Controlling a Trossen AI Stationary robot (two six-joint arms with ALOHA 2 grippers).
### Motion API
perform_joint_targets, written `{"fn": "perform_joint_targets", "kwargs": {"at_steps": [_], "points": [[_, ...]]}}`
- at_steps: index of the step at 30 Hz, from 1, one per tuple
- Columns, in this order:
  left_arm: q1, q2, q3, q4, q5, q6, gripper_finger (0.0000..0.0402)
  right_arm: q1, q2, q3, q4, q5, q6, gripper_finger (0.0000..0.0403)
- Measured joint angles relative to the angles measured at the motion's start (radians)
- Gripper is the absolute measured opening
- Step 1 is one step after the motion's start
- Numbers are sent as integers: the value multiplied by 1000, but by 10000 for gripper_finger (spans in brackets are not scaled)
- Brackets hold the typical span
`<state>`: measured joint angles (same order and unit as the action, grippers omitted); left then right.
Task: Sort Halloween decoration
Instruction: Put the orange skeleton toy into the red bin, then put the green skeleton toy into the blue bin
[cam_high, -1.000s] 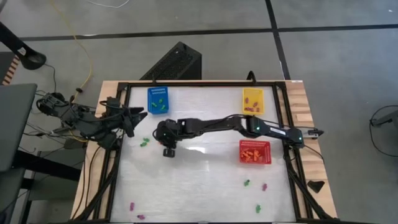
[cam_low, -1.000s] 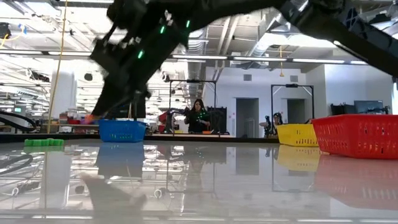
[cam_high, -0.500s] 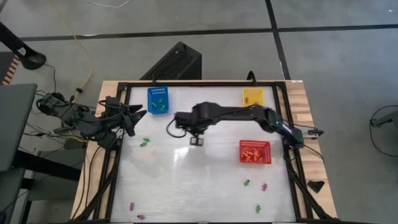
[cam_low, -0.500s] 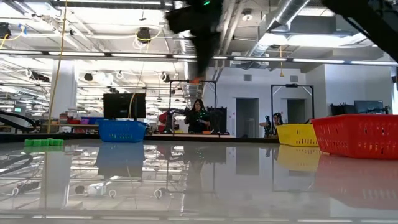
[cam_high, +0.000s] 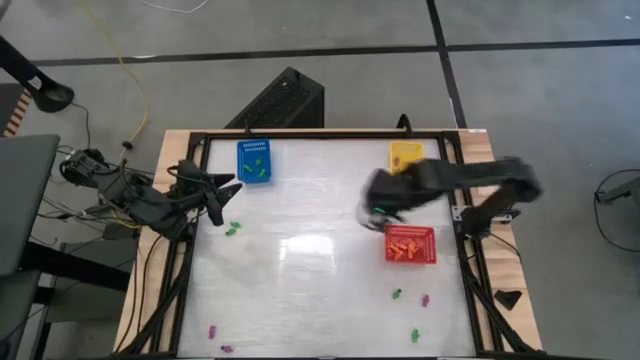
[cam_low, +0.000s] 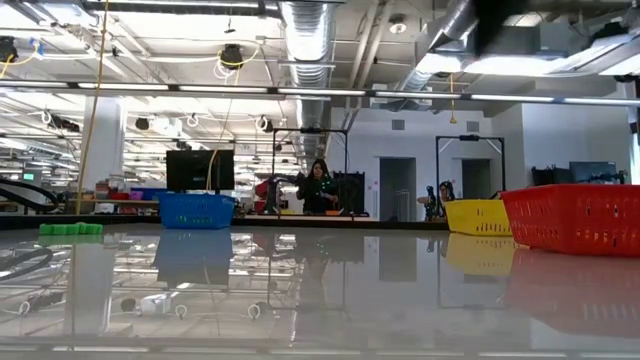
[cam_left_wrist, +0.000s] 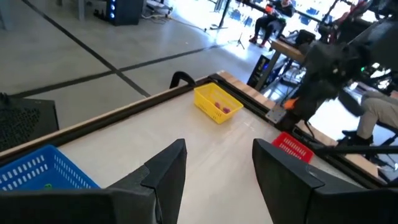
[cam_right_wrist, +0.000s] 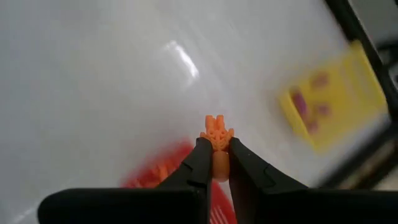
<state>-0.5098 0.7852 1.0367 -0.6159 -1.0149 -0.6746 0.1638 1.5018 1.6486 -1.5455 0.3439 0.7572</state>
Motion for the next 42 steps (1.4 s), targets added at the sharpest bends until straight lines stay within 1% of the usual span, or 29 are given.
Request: {"fn": "perform_joint_targets", "kwargs": {"at_steps": [2,5,9,11,13,18,19,20,23,27,30,32,34,38,42], "points": [[0,14,0,2,8,0,174,63,-126,-154,48,0,104,61],[0,36,0,3,9,-3,174,168,-289,-376,216,10,242,61],[0,59,0,3,10,-34,174,284,-441,-630,445,16,382,61],[0,70,0,6,12,-55,174,324,-473,-732,523,18,427,61],[0,80,0,5,16,-76,174,351,-483,-815,562,19,474,61],[0,101,0,8,25,-108,174,383,-482,-963,676,23,552,61],[0,104,0,8,28,-116,174,387,-481,-988,708,23,563,67],[0,109,0,9,33,-124,174,387,-480,-1007,731,24,579,80],[2,114,0,10,44,-133,174,384,-482,-1039,763,25,627,151],[3,119,0,11,61,-134,174,387,-482,-1039,793,30,613,254],[4,119,0,12,58,-134,174,401,-482,-1039,818,29,587,302],[7,119,0,12,56,-134,174,427,-482,-1039,856,29,566,316],[8,118,0,14,58,-134,174,471,-482,-1039,909,31,561,320],[8,118,0,15,61,-134,174,601,-458,-1038,1007,90,606,311],[8,118,0,16,59,-123,174,717,-368,-1038,1061,103,630,298]]}}
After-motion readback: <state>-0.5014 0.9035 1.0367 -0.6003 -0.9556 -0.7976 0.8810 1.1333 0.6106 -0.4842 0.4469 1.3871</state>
